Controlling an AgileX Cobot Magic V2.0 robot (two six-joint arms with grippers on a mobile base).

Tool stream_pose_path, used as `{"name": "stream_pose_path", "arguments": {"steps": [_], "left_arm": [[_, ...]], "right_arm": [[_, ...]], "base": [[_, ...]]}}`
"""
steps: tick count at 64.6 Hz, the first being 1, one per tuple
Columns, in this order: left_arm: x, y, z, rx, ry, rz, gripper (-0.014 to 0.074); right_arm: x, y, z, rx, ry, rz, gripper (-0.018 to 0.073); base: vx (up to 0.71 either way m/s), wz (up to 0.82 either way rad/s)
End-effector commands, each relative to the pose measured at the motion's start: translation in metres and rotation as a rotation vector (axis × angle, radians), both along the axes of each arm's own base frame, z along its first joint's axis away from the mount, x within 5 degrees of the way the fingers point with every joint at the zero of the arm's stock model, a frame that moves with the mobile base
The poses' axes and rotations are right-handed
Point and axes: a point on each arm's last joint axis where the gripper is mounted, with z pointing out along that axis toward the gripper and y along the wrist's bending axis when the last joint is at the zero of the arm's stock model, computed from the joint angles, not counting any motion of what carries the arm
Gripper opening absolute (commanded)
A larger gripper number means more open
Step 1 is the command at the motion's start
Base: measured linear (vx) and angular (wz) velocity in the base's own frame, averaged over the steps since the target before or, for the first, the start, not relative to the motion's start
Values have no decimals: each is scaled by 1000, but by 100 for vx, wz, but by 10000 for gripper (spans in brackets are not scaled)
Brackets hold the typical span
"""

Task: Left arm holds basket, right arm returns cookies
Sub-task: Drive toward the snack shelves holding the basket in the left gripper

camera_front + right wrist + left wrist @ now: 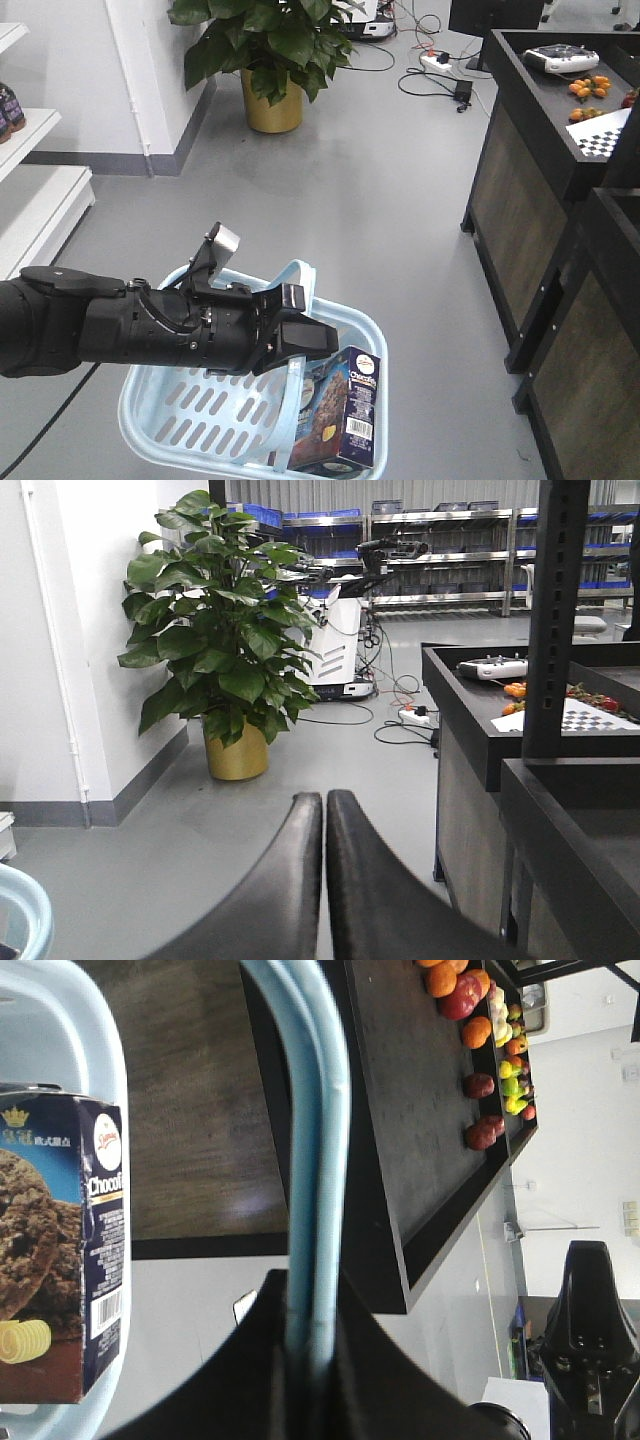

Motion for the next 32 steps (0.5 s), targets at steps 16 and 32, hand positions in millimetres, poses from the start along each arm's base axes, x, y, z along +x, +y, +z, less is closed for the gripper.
{"name": "stream_pose_path", "arguments": {"steps": [16, 32], "left_arm": [[-3, -3, 30, -115, -51, -12, -6], [-3, -3, 30, -115, -51, -12, -6]], "right_arm": [[-1, 0, 6, -11, -82, 1, -8], [-1, 0, 6, -11, -82, 1, -8]], "base": [[25, 3], [26, 1]]}}
